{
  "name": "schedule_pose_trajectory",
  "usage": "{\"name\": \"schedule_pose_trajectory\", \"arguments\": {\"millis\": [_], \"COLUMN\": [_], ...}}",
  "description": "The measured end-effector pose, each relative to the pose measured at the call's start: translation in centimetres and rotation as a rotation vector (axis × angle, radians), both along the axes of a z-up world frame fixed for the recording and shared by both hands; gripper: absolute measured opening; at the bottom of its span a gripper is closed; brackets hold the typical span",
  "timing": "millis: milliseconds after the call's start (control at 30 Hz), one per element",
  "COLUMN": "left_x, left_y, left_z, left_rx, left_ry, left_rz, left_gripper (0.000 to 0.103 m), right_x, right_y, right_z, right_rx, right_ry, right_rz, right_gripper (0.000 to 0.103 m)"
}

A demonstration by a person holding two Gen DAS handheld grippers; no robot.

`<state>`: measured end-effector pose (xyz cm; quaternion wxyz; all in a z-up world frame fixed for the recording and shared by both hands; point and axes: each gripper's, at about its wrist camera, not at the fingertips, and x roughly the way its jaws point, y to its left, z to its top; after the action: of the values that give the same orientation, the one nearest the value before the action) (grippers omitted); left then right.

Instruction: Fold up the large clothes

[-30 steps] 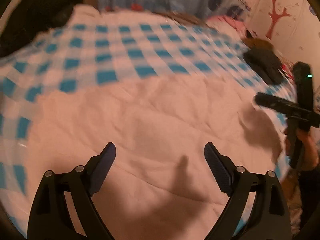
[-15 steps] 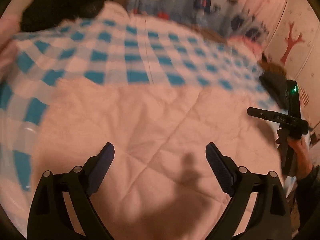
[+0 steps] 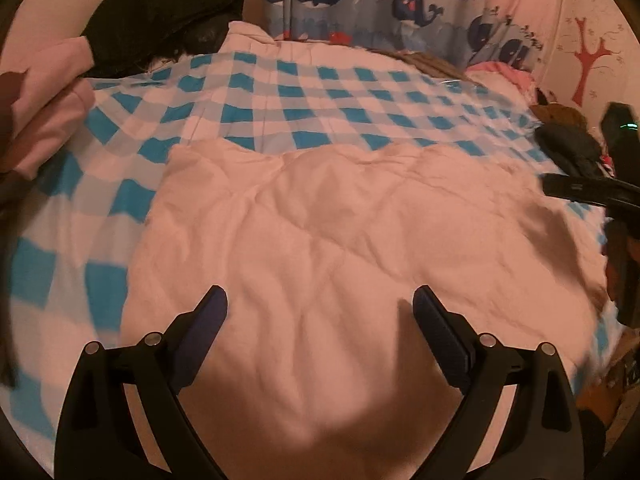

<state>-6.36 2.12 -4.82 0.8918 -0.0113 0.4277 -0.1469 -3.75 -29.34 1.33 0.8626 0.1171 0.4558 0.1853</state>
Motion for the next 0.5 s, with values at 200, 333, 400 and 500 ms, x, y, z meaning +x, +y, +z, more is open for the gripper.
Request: {"name": "schedule_pose_trajectory", "arguments": {"millis": [200,333,400,500], "left_x": [-4.7,-7.7,-9.0,-10.5], "left_y": [6.8,10.8,11.8,12.6], "left_z": [0.9,0.9,1.1,1.2], "left_rx": [-0.362,-0.485,-0.522,-0.577], "left_ry": [0.134,0.171,0.178,0.192], "left_rz": [0.071,0.159,0.176,0.191], "left_gripper": [0.090,0.090,0.090,0.090], "right_x": [-10.1,-12.3,-11.9,-10.6], "right_y": [5.8,10.1,12.0,14.2], "right_z": [0.6,-1.7,-3.2,-5.2], "right_rx": [0.180,0.283,0.287,0.305], "right_ry": [0.098,0.224,0.296,0.359], "right_rz": [0.253,0.315,0.277,0.214], "right_gripper": [0.096,0.096,0.096,0.096]}}
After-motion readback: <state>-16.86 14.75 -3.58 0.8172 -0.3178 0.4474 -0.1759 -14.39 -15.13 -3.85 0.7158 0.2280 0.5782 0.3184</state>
